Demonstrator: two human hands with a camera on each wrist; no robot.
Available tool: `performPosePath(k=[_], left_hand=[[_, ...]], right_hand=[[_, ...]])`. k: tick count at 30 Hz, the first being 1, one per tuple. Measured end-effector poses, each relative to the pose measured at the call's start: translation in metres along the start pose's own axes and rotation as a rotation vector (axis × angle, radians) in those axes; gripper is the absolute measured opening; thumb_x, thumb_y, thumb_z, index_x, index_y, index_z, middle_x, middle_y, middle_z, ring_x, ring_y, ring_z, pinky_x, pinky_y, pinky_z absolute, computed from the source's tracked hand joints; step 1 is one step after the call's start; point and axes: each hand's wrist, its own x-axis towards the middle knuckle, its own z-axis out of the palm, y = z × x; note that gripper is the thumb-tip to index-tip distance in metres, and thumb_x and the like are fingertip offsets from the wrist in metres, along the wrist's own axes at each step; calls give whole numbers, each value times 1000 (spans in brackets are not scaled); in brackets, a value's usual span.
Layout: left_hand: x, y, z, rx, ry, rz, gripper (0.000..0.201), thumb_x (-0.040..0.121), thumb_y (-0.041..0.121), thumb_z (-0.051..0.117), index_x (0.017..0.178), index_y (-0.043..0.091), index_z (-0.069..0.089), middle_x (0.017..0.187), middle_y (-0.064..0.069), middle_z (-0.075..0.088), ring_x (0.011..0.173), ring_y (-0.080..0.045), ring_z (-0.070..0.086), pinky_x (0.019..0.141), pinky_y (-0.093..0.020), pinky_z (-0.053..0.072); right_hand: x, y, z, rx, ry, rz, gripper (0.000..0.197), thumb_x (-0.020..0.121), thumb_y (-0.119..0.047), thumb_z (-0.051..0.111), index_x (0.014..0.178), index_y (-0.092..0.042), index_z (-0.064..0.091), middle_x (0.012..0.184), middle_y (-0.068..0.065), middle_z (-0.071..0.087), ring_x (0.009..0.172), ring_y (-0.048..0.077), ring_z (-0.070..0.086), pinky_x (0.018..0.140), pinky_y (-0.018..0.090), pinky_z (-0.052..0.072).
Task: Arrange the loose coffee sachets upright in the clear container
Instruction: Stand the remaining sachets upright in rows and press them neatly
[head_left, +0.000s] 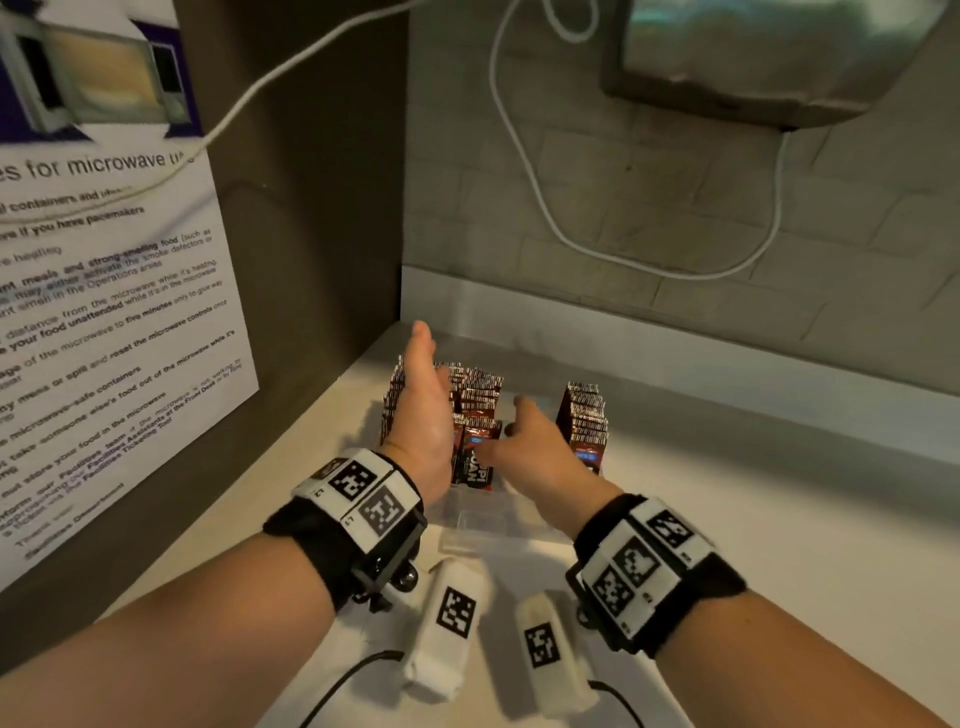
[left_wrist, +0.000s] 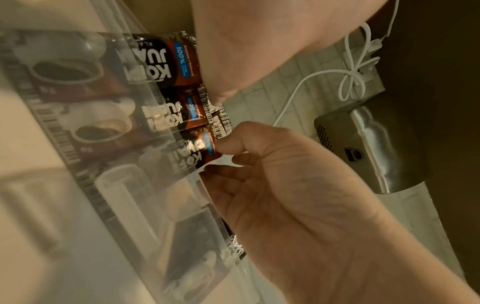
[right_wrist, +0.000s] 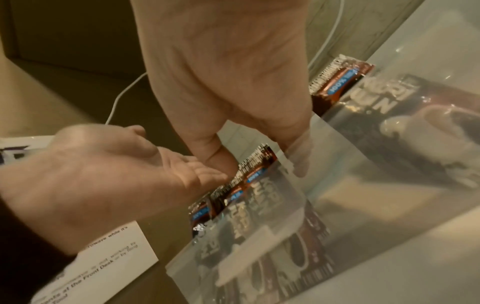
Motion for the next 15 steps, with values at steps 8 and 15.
performPosePath(k=[8, 15], left_hand=[[0, 9, 15, 108, -8, -77, 67, 97, 60, 25, 151, 21, 26, 142, -4, 42, 111, -10, 46, 80, -19, 40], [6, 15, 21, 134, -42, -140, 74, 94, 66, 23, 154, 24, 14, 161, -9, 14, 148, -22, 15, 117, -36, 15]], right_hand=[[10, 1, 7, 22, -38, 59, 51, 78, -1, 67, 122, -4, 40, 102, 9, 59, 97, 25, 62, 84, 41, 53], [20, 6, 6, 108, -122, 103, 58, 71, 12, 63, 122, -11, 44, 107, 11, 63, 99, 27, 63, 75, 37, 53]])
